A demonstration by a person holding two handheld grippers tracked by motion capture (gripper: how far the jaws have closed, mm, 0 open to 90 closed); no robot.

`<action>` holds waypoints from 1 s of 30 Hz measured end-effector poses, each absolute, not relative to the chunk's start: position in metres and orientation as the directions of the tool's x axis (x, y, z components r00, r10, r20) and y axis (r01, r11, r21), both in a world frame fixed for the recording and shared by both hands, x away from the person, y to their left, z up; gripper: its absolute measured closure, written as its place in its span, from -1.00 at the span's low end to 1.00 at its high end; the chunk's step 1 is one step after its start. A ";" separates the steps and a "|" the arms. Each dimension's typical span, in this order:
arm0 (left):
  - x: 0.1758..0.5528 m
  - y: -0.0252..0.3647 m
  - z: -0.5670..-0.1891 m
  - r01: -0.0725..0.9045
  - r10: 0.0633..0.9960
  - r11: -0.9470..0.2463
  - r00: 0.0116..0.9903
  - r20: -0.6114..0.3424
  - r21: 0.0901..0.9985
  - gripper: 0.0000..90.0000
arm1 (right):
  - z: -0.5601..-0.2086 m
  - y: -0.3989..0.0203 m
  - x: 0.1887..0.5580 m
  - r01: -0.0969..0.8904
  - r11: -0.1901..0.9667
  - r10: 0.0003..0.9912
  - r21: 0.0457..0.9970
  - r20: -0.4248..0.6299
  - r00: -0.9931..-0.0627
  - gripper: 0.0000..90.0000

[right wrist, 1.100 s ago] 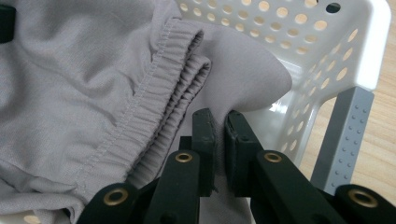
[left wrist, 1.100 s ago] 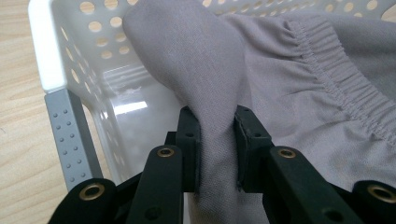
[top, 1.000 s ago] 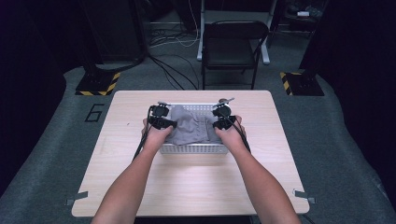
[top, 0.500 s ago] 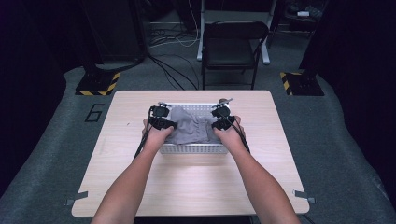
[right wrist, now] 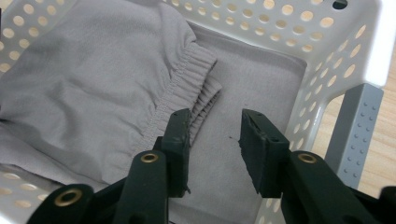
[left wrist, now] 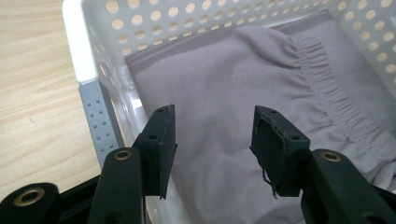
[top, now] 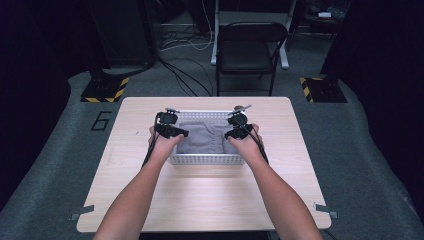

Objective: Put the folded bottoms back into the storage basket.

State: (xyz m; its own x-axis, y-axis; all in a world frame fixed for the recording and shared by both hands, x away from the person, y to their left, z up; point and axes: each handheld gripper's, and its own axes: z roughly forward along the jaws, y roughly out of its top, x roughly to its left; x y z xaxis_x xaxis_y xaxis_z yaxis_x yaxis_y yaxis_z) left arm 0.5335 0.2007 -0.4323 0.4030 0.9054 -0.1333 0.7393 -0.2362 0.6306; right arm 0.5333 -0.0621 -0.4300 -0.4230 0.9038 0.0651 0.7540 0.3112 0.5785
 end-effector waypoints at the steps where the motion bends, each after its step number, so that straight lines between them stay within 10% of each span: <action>1: 0.533 0.201 -0.431 0.739 0.903 -0.240 0.407 -0.134 0.630 0.10 | -0.430 -0.062 0.533 0.756 0.306 0.905 0.579 0.071 -0.420 0.35; 30: 0.497 0.216 -0.393 0.677 0.842 -0.308 0.521 -0.139 0.668 -0.08 | -0.395 -0.071 0.506 0.709 0.366 0.863 0.603 0.066 -0.501 0.04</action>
State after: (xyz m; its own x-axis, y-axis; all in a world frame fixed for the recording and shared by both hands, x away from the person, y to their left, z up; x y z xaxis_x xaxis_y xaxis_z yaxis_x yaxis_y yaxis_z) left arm 0.4972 0.2157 -0.3927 0.5208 0.8423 -0.1394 0.6773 -0.3082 0.6680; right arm 0.5057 -0.0715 -0.3954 -0.5012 0.8628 0.0661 0.7091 0.3658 0.6028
